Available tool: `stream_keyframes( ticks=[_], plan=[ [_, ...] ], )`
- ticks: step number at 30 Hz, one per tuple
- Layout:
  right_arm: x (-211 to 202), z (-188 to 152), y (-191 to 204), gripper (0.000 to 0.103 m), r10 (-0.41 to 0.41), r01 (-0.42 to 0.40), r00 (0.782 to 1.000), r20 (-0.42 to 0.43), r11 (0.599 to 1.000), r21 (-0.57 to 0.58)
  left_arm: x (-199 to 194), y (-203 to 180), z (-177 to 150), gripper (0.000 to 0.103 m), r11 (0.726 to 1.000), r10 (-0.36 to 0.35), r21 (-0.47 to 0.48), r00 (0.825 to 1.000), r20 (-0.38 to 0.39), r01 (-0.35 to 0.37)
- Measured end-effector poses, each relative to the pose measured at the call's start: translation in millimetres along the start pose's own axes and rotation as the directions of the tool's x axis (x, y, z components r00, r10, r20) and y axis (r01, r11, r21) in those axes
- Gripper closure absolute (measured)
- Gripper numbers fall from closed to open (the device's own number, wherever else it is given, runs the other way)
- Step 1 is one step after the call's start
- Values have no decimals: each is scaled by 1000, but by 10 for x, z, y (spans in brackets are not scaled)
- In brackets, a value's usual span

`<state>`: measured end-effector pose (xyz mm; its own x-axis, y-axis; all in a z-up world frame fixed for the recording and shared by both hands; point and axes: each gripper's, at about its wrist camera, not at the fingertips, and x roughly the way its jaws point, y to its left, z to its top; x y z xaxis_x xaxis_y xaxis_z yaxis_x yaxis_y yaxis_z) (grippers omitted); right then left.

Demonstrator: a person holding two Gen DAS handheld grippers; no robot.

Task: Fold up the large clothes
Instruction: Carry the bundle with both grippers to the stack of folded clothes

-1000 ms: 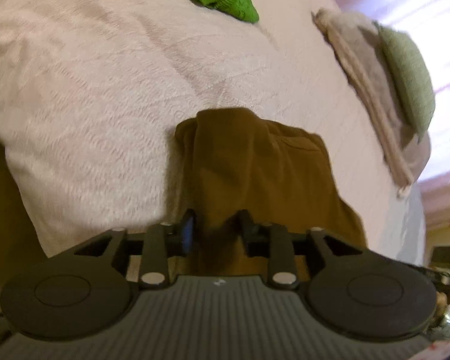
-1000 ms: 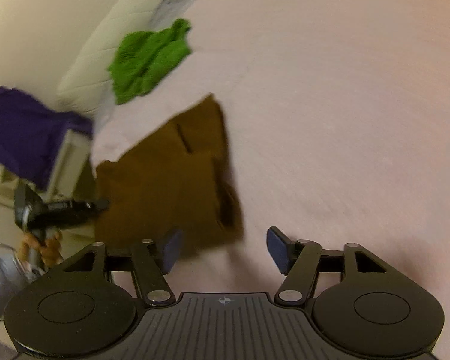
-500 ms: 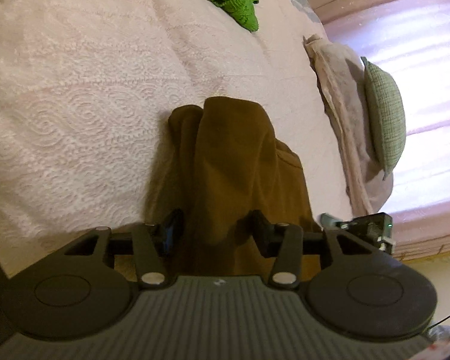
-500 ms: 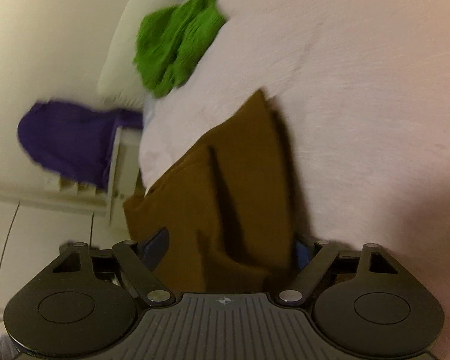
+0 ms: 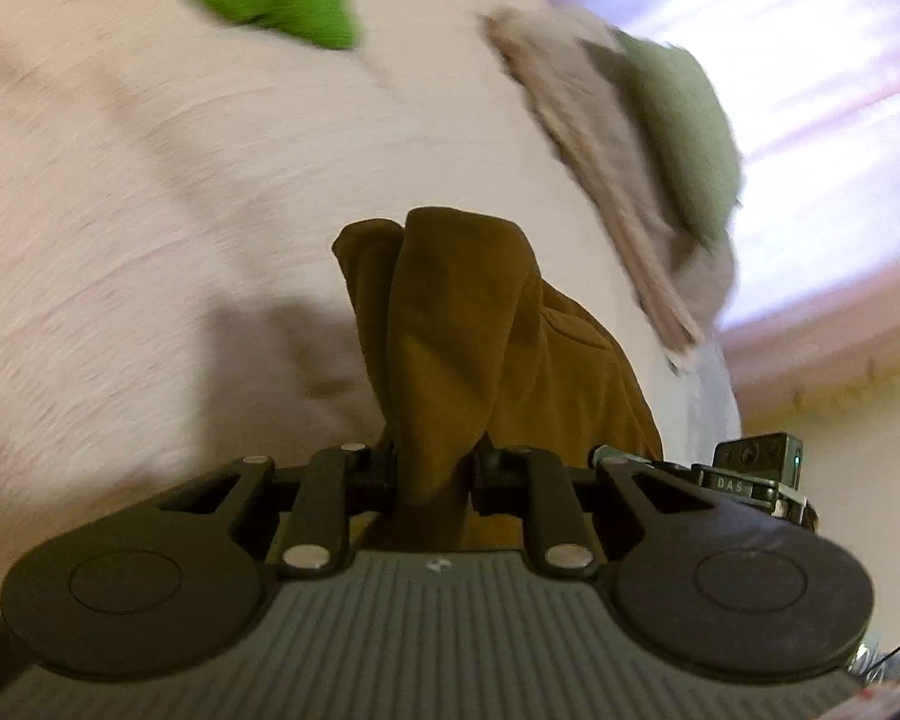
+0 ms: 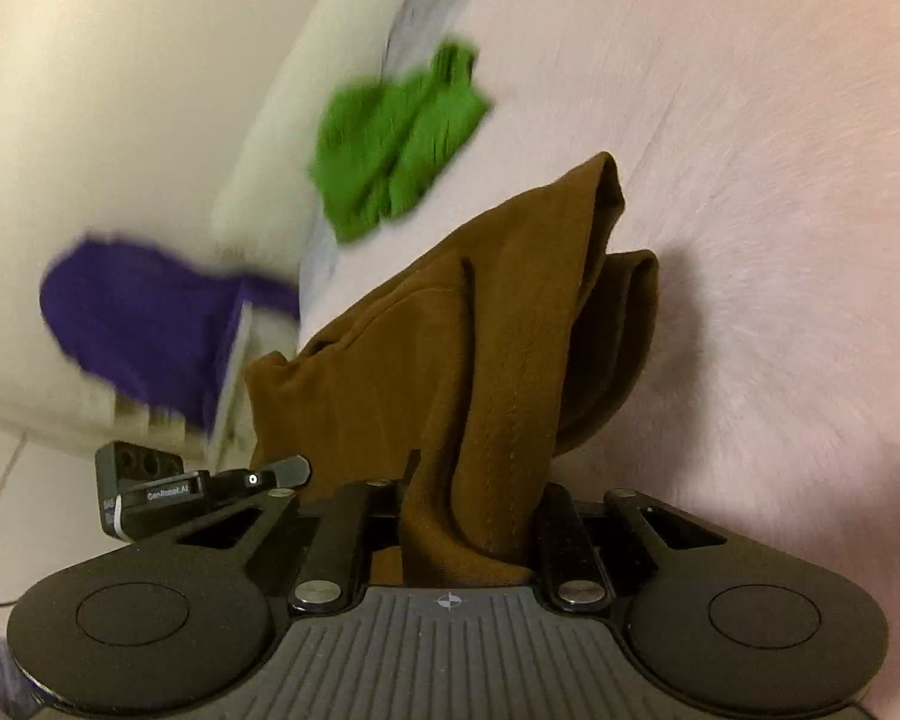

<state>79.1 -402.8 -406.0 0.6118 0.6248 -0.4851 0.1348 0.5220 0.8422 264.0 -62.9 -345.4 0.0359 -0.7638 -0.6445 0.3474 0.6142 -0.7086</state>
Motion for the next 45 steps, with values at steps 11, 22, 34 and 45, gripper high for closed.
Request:
stream_keyframes(
  ticks=[11, 22, 34, 45],
  plan=[
    [-2366, -1348, 787, 91, -220, 100, 848, 482, 960, 262, 606, -2405, 60, 87, 895, -162, 336, 917, -366, 292],
    [-5216, -2778, 742, 91, -499, 145, 519, 694, 852, 504, 2439, -5618, -1440, 87, 716, -206, 389, 707, -677, 580],
    [-8015, -2422, -154, 91, -576, 171, 393, 717, 811, 559, 4081, -8390, -2437, 87, 628, -217, 452, 701, -680, 633],
    [-8909, -2047, -1396, 91, -566, 55, 438, 698, 792, 608, 5139, -8748, -2472, 87, 661, -102, 504, 732, -673, 556]
  ],
)
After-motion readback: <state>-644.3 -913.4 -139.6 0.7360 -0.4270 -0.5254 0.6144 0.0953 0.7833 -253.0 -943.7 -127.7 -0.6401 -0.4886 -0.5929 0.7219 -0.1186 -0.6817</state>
